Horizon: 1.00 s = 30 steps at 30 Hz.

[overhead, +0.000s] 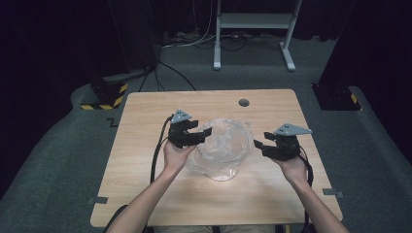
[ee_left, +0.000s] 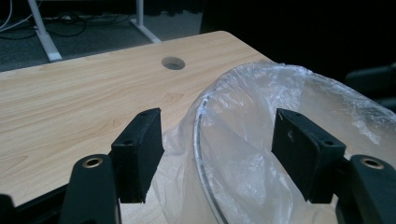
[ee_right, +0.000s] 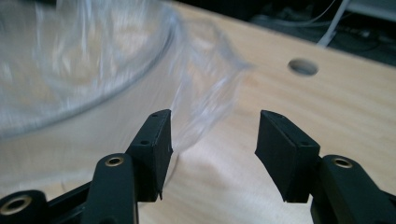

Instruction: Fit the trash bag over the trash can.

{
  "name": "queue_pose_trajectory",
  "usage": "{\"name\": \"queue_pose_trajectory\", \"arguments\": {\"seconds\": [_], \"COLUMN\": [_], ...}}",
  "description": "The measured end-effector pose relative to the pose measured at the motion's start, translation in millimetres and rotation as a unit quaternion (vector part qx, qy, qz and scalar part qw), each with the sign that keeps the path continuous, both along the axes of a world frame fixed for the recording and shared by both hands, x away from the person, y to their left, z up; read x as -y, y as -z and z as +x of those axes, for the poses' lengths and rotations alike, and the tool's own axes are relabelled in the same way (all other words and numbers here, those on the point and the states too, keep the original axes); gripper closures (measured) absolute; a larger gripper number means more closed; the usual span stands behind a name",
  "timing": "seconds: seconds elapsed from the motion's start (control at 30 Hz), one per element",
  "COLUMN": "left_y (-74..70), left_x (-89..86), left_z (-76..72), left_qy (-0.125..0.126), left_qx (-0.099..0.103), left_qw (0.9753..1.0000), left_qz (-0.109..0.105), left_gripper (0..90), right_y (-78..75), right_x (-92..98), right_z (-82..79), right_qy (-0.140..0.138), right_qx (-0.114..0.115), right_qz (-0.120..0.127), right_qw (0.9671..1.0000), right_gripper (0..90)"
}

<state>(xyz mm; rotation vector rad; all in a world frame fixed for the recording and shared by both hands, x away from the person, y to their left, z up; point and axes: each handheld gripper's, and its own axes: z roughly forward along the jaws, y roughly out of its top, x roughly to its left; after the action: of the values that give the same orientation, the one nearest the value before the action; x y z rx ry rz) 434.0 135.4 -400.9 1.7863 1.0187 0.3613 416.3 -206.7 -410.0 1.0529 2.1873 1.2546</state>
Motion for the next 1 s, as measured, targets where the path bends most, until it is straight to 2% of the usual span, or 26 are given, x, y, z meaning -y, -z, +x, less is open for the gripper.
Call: {"name": "queue_pose_trajectory", "arguments": {"seconds": [0.1,0.2,0.33,0.47,0.53,0.6,0.67,0.8,0.83,0.9,1.0], "left_y": [-0.7,-1.5,-2.8,-2.8,-2.6,-3.2,-4.4,-6.1,-5.9,-4.3,-1.5], "left_x": [-0.3,-1.5,-6.1,-12.9,-16.0,-18.9,-22.0,-29.4,-30.4,-32.8,-37.5], "left_z": [-4.1,-10.7,-19.0,-27.5,-31.2,-34.5,-37.8,-43.2,-44.0,-46.1,-48.6], "left_qy": [0.002,0.004,0.002,-0.002,-0.005,-0.009,-0.016,-0.031,-0.034,-0.038,-0.043], "left_qx": [0.003,0.006,0.009,0.009,0.01,0.012,0.018,0.022,0.023,0.02,0.016], "left_qw": [1.0,1.0,1.0,0.9999,0.9999,0.9999,0.9997,0.9991,0.999,0.999,0.9989], "left_qz": [0.001,0.003,0.003,0.005,0.005,0.006,0.001,-0.017,-0.016,-0.013,-0.009], "left_gripper": [33.5,33.5,33.5,33.4,33.3,33.3,33.3,33.4,33.4,33.4,33.4], "right_y": [-6.1,-4.8,8.7,27.8,28.8,22.6,12.5,-0.4,-2.6,-2.8,2.5], "right_x": [-1.1,-9.3,-23.7,-30.6,-31.9,-30.2,-26.2,-22.2,-22.3,-24.5,-33.1], "right_z": [3.1,8.2,20.5,35.7,39.9,42.5,43.5,46.3,48.2,51.5,59.6], "right_qy": [0.003,-0.008,-0.021,-0.022,-0.021,-0.017,-0.013,-0.005,-0.003,-0.003,-0.011], "right_qx": [0.014,0.014,-0.009,-0.056,-0.063,-0.051,-0.034,-0.007,-0.001,0.003,-0.005], "right_qz": [0.016,0.012,-0.015,-0.046,-0.051,-0.04,-0.018,0.008,0.015,0.022,0.018], "right_qw": [0.9998,0.9998,0.9996,0.9971,0.9965,0.9977,0.9992,0.9999,0.9999,0.9998,0.9998], "right_gripper": [45.8,46.6,49.1,47.7,47.4,47.1,47.1,47.6,47.9,48.5,49.0]}}
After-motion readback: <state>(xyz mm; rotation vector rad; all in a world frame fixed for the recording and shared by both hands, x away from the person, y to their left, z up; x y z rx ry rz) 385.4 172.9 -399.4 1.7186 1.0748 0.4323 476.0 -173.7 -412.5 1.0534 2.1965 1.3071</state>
